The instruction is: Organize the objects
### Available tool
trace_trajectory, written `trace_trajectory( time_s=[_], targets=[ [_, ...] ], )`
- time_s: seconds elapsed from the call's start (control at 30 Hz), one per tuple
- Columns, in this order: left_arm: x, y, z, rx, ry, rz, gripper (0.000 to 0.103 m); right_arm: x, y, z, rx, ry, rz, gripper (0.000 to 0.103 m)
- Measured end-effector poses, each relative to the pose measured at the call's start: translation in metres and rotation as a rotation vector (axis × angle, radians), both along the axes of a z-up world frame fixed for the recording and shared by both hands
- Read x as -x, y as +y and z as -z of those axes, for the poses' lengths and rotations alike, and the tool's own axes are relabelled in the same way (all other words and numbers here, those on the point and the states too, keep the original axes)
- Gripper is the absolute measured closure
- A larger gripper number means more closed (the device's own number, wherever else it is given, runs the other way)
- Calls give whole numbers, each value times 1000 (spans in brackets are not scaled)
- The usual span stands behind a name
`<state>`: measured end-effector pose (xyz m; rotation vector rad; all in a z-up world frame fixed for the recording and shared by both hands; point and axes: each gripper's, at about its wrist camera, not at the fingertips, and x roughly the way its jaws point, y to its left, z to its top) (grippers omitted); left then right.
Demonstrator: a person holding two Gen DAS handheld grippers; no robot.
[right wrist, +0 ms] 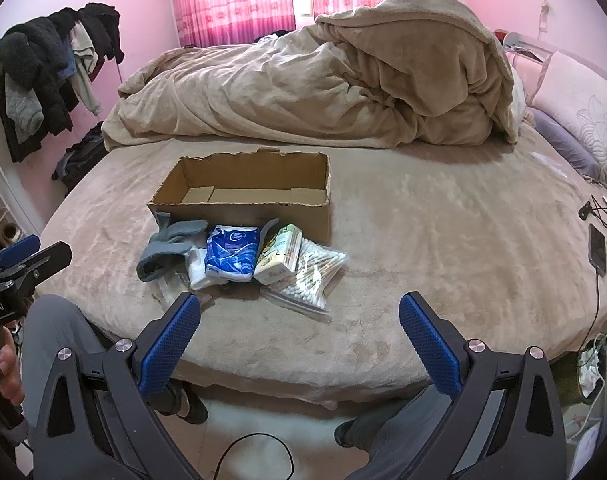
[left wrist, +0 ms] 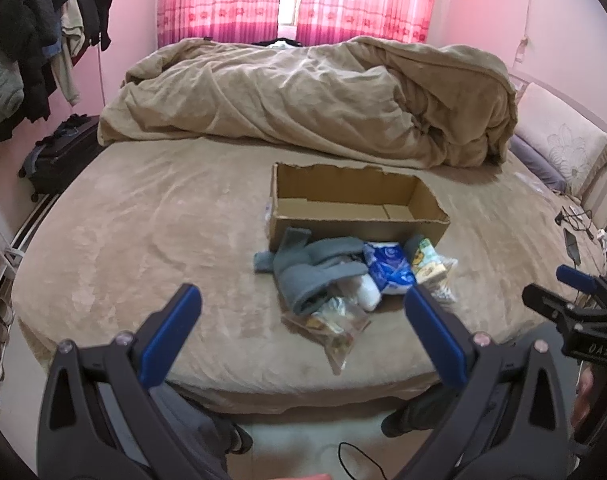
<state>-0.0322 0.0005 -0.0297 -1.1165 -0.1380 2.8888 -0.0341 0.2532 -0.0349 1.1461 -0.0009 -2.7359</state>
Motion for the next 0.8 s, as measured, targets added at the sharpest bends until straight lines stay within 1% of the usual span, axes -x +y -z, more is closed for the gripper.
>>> trace_trajectory(
  time_s=[0.17,0.3,0.43,0.6,0.63,0.73,0.77,0.8],
  targets=[
    [13,-1,11,-5,-9,5,1,12,4,8,-2,-4,-1,2],
    [28,1,29,-13,-41,17,1,22,6,17,-3,-14,-3,2],
    [47,1,50,-33,-65,14,9,32,10,30,1,-37,-3,2],
    [73,-2,75,-50,-102,3,10,45,10,43,-1,-48,-18,2],
    [77,-2,79,-46,-109,5,12,49,9,46,-4,-47,-22,3],
    [91,-1,96,-48,-156,29,25,61,7,57,2,-68,-33,14],
    [95,-1,101,-61,-172,39,25,67,6,62,13,-84,-36,18],
    [99,-1,106,-66,-180,48,25,71,5,65,23,-95,-40,19]
  ],
)
